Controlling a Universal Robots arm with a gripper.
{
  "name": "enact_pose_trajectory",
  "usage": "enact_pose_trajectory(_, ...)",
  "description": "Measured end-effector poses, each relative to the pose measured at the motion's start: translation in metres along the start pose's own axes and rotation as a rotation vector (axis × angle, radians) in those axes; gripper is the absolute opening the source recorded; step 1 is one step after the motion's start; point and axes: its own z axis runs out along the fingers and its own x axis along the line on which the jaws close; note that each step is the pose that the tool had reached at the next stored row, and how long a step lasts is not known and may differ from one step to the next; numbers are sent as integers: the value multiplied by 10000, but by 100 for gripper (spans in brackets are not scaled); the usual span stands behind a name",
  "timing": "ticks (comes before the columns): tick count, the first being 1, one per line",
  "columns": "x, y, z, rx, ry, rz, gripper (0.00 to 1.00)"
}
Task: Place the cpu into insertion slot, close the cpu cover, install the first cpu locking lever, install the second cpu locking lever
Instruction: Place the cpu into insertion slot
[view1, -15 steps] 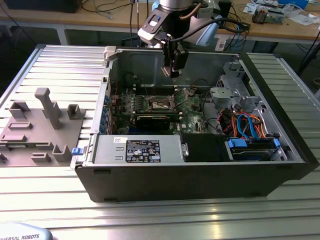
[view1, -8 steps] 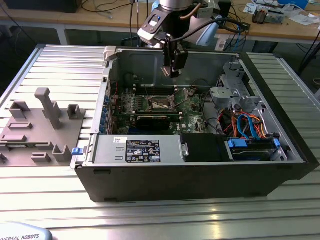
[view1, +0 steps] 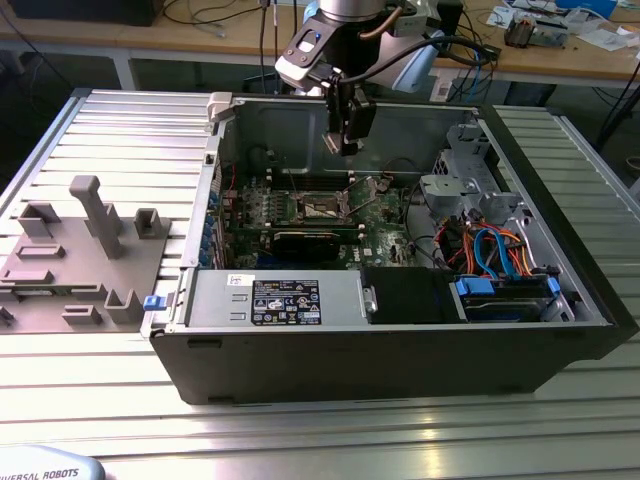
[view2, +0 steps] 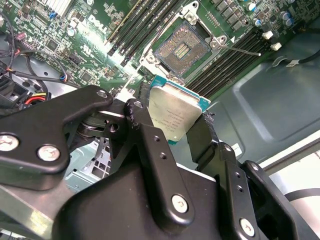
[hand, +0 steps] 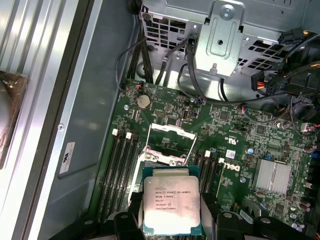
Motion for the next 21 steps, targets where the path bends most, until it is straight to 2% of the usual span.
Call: enact_pose_trajectory(21,0,-1,7,-2,-15,222,54)
